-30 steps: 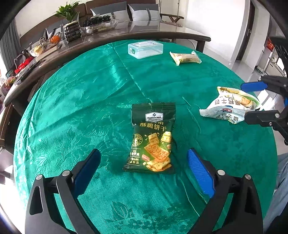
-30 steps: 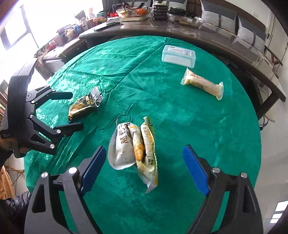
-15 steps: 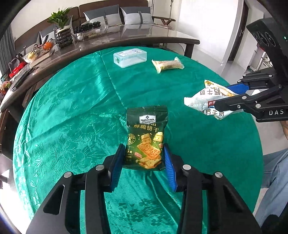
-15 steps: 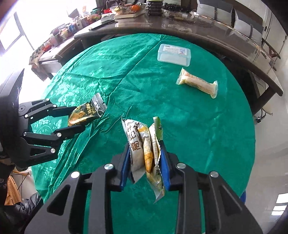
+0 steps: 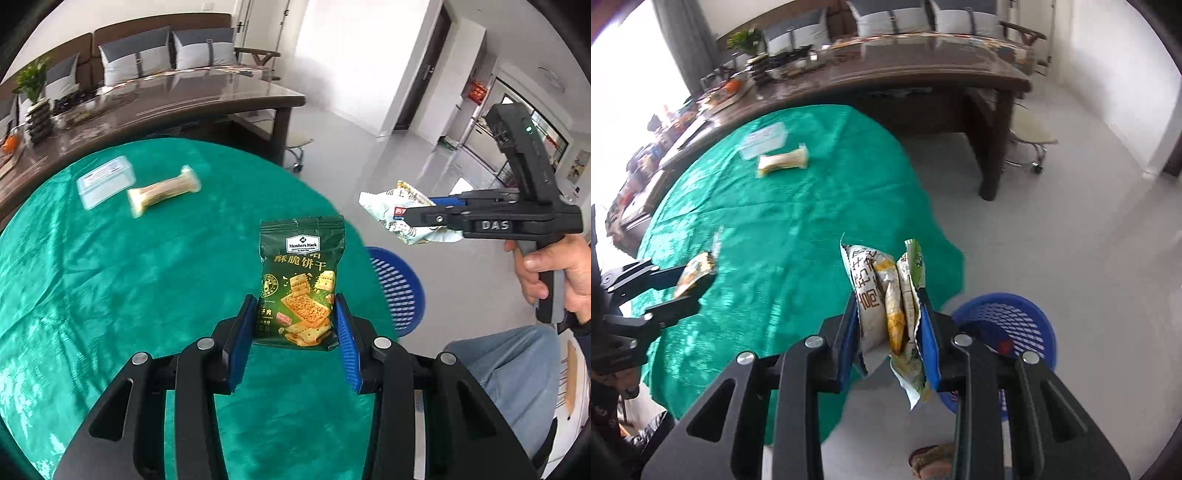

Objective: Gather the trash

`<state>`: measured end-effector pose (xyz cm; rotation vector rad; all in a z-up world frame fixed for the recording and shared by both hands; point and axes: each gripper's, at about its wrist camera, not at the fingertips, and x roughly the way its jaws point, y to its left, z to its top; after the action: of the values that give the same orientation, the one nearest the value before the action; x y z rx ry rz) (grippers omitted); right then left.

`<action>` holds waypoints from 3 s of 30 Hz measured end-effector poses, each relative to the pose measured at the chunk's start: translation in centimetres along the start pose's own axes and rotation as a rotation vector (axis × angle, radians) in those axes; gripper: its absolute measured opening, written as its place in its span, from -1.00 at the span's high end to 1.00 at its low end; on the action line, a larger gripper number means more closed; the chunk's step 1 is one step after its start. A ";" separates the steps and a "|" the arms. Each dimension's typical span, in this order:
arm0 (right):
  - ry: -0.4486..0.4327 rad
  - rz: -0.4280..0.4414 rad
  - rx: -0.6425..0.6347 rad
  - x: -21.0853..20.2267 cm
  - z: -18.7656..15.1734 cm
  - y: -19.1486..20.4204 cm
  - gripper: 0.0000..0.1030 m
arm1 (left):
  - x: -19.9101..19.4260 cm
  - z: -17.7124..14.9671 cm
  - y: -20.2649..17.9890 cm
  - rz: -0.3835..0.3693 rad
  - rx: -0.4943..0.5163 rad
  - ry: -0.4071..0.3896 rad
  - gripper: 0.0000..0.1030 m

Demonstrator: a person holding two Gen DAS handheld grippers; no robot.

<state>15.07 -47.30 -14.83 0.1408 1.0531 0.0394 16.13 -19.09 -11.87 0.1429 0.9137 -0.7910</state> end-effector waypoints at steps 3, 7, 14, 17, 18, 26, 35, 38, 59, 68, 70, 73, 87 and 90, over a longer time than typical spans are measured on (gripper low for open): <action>0.025 -0.059 0.085 1.2 -2.0 -5.0 0.43 | 2.8 1.8 -4.7 -0.054 0.047 0.015 0.20; 0.062 -0.093 0.197 3.6 -4.4 -10.4 0.43 | 7.7 3.5 -10.1 -0.104 0.080 0.064 0.20; 0.090 -0.082 0.350 7.0 -7.5 -17.4 0.43 | 17.7 4.6 -16.5 -0.128 0.085 0.166 0.19; 0.086 -0.056 0.393 7.8 -8.3 -19.0 0.43 | 21.5 4.4 -17.7 -0.121 0.084 0.203 0.19; 0.086 -0.041 0.410 8.0 -8.5 -19.5 0.43 | 22.6 4.3 -18.0 -0.114 0.088 0.212 0.19; 0.016 0.059 0.495 7.7 -8.8 -22.6 -0.02 | 28.9 4.0 -19.3 -0.081 0.096 0.228 -0.56; -0.219 -0.059 0.414 1.8 -6.7 -20.5 -0.80 | 21.0 5.6 -20.4 -0.061 0.165 -0.052 -0.90; -0.278 -0.114 0.362 0.7 -6.2 -18.3 -0.87 | 16.8 5.1 -19.7 -0.082 0.120 -0.111 -0.90; -0.138 0.101 -0.270 6.3 -0.9 17.3 -0.91 | 1.3 -2.9 10.3 0.262 -0.049 0.005 -0.90; -0.072 0.130 -0.384 13.0 1.1 25.1 -0.91 | 1.6 0.5 24.1 0.304 -0.135 -0.008 -0.90; -0.072 0.136 -0.382 13.0 1.0 24.7 -0.91 | 2.8 2.0 25.4 0.300 -0.111 -0.006 -0.90; -0.072 0.131 -0.386 13.1 1.0 24.6 -0.91 | 5.7 4.3 26.9 0.278 -0.053 0.028 -0.90; -0.073 0.130 -0.383 12.8 0.7 24.2 -0.91 | 12.7 12.1 31.4 0.144 0.164 0.094 -0.92; -0.073 0.131 -0.381 12.8 0.7 24.2 -0.91 | 13.5 13.0 31.5 0.106 0.209 0.098 -0.92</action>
<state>22.88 -22.12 -22.24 -0.1341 0.9450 0.3491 50.45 -9.64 -20.48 0.4129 0.9071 -0.7845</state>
